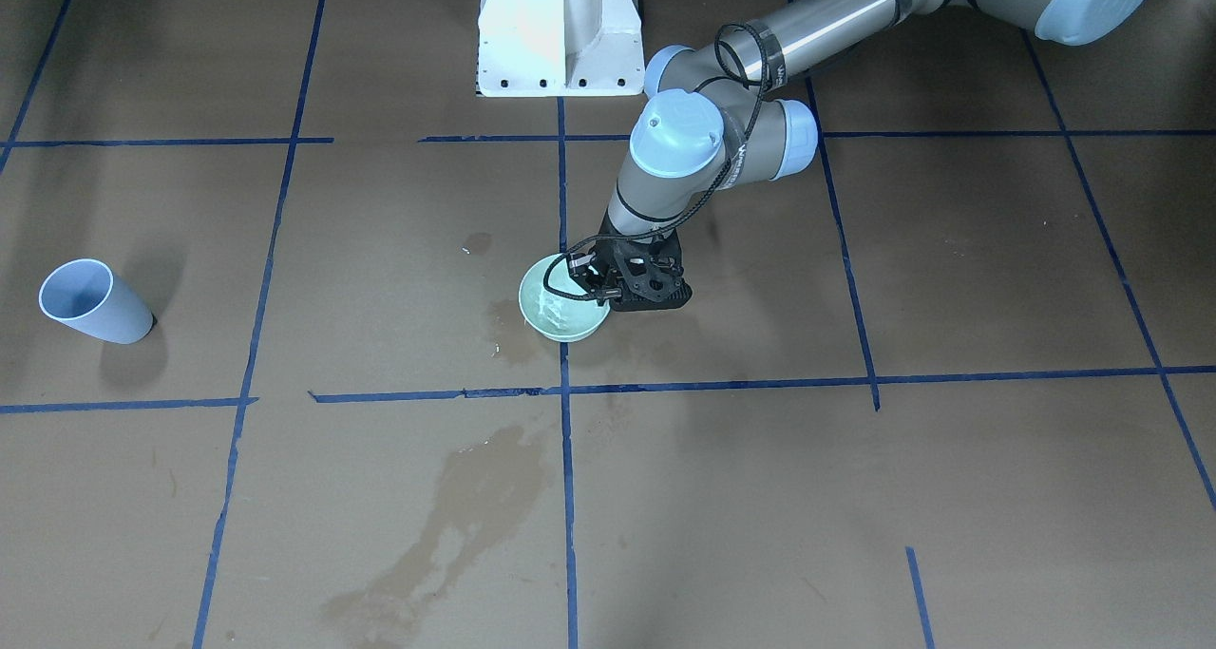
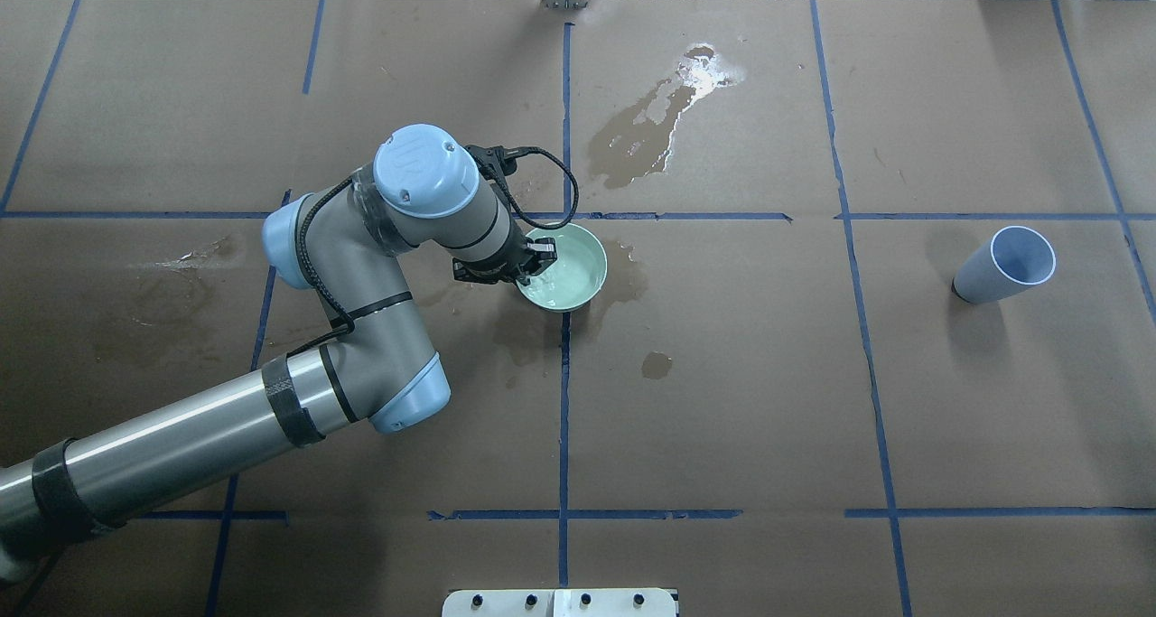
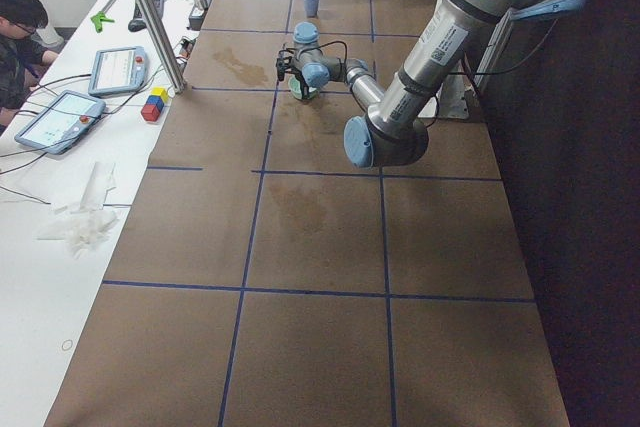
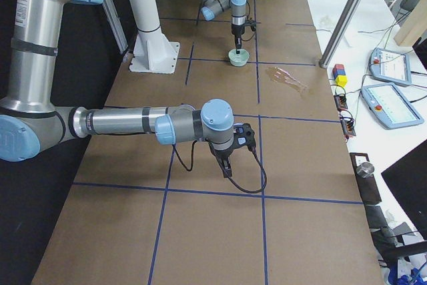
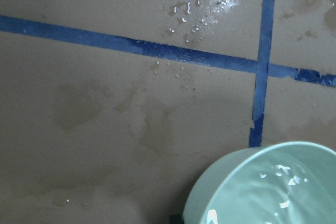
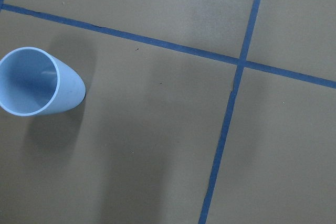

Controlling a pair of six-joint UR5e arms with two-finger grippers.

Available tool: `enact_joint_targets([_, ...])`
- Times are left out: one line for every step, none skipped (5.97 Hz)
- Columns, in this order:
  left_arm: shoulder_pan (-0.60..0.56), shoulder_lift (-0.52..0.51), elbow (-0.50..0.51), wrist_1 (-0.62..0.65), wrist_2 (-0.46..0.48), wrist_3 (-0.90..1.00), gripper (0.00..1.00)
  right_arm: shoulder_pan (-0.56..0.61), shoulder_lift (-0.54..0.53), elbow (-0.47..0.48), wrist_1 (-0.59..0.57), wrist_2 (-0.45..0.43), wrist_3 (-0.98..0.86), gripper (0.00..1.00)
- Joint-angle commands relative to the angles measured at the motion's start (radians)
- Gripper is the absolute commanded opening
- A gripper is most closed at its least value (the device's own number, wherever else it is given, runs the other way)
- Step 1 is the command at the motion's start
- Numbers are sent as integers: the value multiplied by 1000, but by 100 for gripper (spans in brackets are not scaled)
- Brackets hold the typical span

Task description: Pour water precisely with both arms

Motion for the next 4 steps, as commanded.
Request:
enact_joint_targets([-3,0,-8,1,0,9,87,-1,3,0,2,0,0,100])
enact_joint_targets([-31,7,-50,12,-8,11,94,-3,9,3,3,1,2,100])
enact_joint_targets([-63,71,-132,33,-36,11,96,-7,14,9,0,1,2,100])
enact_joint_targets([-115,128,-212,82,-94,64,96,-10,35,11,-2,3,12,100])
